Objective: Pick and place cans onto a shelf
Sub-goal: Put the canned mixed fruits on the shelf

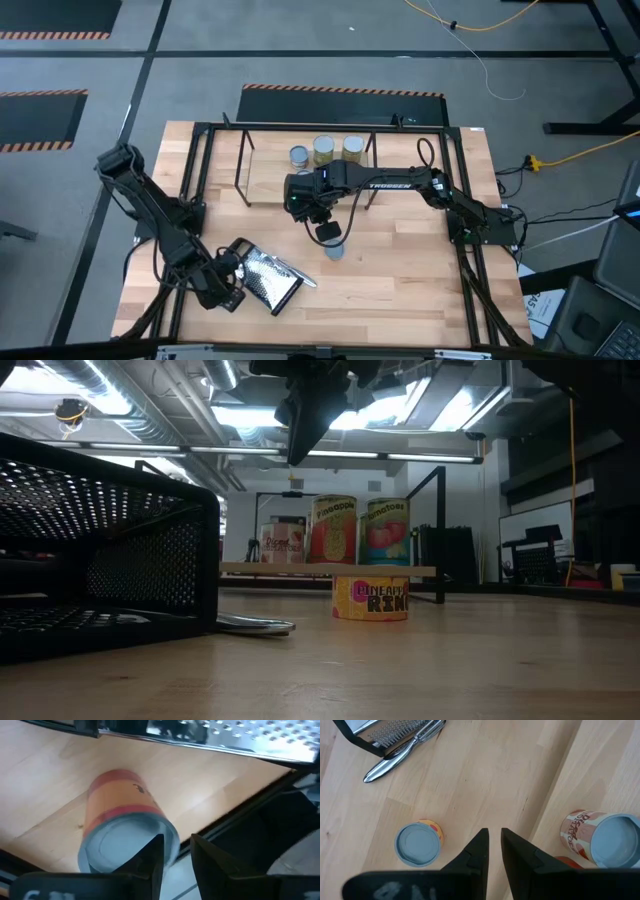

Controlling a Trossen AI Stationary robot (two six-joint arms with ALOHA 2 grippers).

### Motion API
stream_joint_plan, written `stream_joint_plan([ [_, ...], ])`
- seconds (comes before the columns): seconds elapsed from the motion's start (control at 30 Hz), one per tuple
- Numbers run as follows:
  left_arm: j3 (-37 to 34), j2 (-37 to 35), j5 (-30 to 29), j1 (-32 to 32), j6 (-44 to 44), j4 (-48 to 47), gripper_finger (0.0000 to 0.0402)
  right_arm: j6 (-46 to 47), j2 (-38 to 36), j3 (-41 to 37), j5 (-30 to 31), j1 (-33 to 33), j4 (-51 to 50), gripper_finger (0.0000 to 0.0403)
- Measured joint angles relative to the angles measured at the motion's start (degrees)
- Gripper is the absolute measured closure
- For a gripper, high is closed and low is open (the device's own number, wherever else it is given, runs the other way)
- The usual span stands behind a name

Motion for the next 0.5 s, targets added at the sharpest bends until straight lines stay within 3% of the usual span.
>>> stream_joint_plan([
  [0.5,0.18,3.33,2.97,0.05,0.02,0.09,0.0316,0.31,0.00,-0.02,0.00,0.00,0.00,0.0347],
])
